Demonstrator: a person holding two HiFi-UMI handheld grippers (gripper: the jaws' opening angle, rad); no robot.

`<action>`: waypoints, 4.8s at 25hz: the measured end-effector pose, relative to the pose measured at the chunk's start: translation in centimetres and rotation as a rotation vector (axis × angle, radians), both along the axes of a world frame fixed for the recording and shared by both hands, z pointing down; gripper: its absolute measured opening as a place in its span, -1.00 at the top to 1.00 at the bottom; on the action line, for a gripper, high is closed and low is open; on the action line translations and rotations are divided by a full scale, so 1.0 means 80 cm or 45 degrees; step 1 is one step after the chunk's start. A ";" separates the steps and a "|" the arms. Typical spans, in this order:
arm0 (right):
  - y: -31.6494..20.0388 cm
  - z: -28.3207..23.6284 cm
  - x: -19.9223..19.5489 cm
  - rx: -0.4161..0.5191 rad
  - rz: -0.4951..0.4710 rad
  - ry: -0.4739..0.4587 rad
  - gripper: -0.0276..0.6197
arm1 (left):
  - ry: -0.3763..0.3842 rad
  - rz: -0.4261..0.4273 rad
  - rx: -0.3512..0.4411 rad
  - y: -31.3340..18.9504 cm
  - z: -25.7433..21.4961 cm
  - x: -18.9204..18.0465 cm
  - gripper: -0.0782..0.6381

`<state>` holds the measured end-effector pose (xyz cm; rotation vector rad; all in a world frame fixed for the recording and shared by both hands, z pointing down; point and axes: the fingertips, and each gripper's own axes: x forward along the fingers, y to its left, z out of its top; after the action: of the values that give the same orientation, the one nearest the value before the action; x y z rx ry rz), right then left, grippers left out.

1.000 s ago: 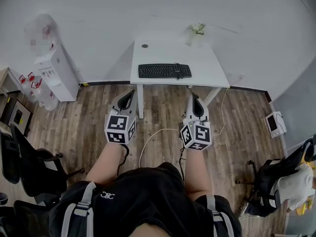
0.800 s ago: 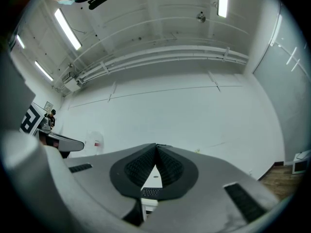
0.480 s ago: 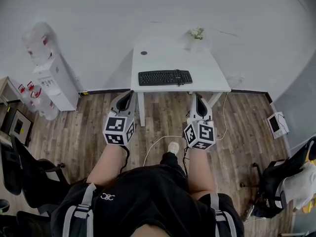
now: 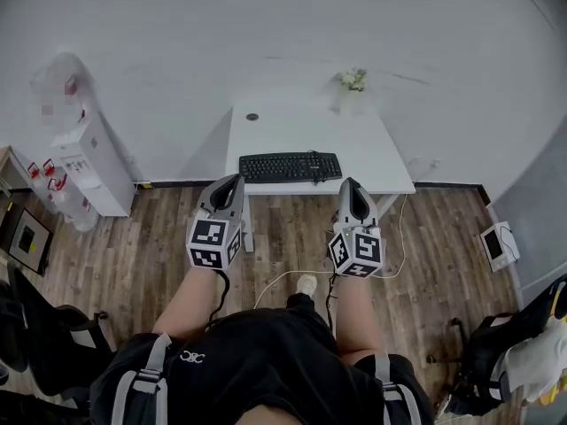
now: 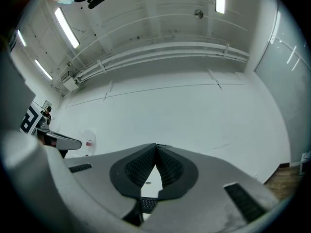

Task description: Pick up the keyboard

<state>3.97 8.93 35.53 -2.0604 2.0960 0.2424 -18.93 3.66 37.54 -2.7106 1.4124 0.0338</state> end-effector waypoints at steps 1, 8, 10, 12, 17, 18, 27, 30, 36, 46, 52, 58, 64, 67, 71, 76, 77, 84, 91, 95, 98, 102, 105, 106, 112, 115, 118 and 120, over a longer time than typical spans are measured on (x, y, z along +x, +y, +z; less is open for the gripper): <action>-0.015 0.003 0.011 -0.006 0.001 -0.006 0.90 | -0.002 0.001 -0.006 -0.015 0.002 0.011 0.76; -0.136 0.013 0.085 -0.041 -0.031 -0.028 0.90 | -0.006 -0.026 -0.036 -0.130 0.013 0.083 0.76; -0.172 0.013 0.105 -0.050 -0.055 -0.048 0.90 | -0.016 -0.038 -0.056 -0.163 0.018 0.104 0.76; -0.207 0.013 0.125 -0.061 -0.074 -0.048 0.90 | -0.024 -0.061 -0.068 -0.194 0.020 0.121 0.76; -0.302 0.015 0.167 -0.095 -0.138 -0.072 0.90 | -0.028 -0.124 -0.089 -0.276 0.016 0.159 0.76; -0.319 0.015 0.175 -0.100 -0.157 -0.082 0.90 | -0.025 -0.135 -0.090 -0.291 0.015 0.168 0.76; -0.460 -0.007 0.246 -0.092 -0.269 -0.100 0.90 | -0.038 -0.209 -0.061 -0.414 -0.010 0.252 0.76; -0.496 -0.005 0.255 -0.100 -0.289 -0.122 0.90 | -0.045 -0.229 -0.074 -0.442 -0.009 0.261 0.76; -0.542 0.010 0.246 -0.128 -0.278 -0.117 0.90 | -0.050 -0.256 -0.109 -0.488 0.002 0.239 0.76; -0.590 0.032 0.243 -0.184 -0.194 -0.038 0.90 | -0.070 -0.323 -0.227 -0.548 0.037 0.182 0.75; -0.612 0.082 0.258 -0.324 -0.159 -0.013 0.76 | -0.093 -0.330 -0.412 -0.570 0.093 0.162 0.60; -0.619 0.163 0.286 -0.520 -0.112 -0.007 0.76 | -0.160 -0.352 -0.582 -0.577 0.165 0.144 0.52; -0.615 0.245 0.303 -0.711 -0.086 0.005 0.76 | -0.227 -0.376 -0.724 -0.577 0.228 0.125 0.49; -0.610 0.277 0.307 -0.790 -0.081 0.005 0.76 | -0.248 -0.393 -0.783 -0.573 0.254 0.112 0.49; -0.607 0.318 0.312 -0.888 -0.079 0.012 0.76 | -0.268 -0.407 -0.858 -0.571 0.288 0.100 0.49; -0.593 0.376 0.310 -1.042 -0.121 0.028 0.76 | -0.337 -0.416 -0.965 -0.561 0.343 0.089 0.49; -0.590 0.387 0.309 -1.071 -0.130 0.031 0.76 | -0.355 -0.418 -0.988 -0.558 0.355 0.086 0.49; -0.578 0.443 0.308 -1.232 -0.156 0.044 0.76 | -0.403 -0.438 -1.132 -0.545 0.416 0.061 0.49; -0.582 0.477 0.314 -1.322 -0.159 0.040 0.76 | -0.402 -0.472 -1.228 -0.549 0.453 0.043 0.49; -0.590 0.487 0.319 -1.350 -0.158 0.032 0.76 | -0.397 -0.455 -1.260 -0.553 0.463 0.043 0.49; -0.595 0.497 0.321 -1.381 -0.170 0.029 0.76 | -0.399 -0.408 -1.289 -0.557 0.471 0.048 0.49; -0.597 0.507 0.316 -1.434 -0.237 -0.007 0.75 | -0.415 -0.332 -1.350 -0.556 0.487 0.049 0.47; -0.598 0.506 0.316 -1.467 -0.289 -0.060 0.69 | -0.397 -0.265 -1.381 -0.558 0.491 0.046 0.46; -0.598 0.506 0.315 -1.480 -0.314 -0.085 0.67 | -0.389 -0.242 -1.396 -0.559 0.492 0.044 0.44; -0.601 0.511 0.313 -1.570 -0.462 -0.232 0.64 | -0.259 -0.119 -1.551 -0.564 0.505 0.034 0.19; -0.601 0.512 0.313 -1.606 -0.542 -0.373 0.64 | -0.164 -0.023 -1.621 -0.564 0.509 0.038 0.23; -0.602 0.515 0.313 -1.654 -0.637 -0.574 0.64 | -0.160 0.079 -1.635 -0.565 0.510 0.041 0.25; -0.603 0.518 0.315 -1.687 -0.686 -0.661 0.57 | -0.181 0.147 -1.652 -0.566 0.512 0.043 0.26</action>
<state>29.16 -39.31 76.96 -1.4331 2.4887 -1.9402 -15.46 -41.63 78.52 -3.5214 1.5072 -1.5236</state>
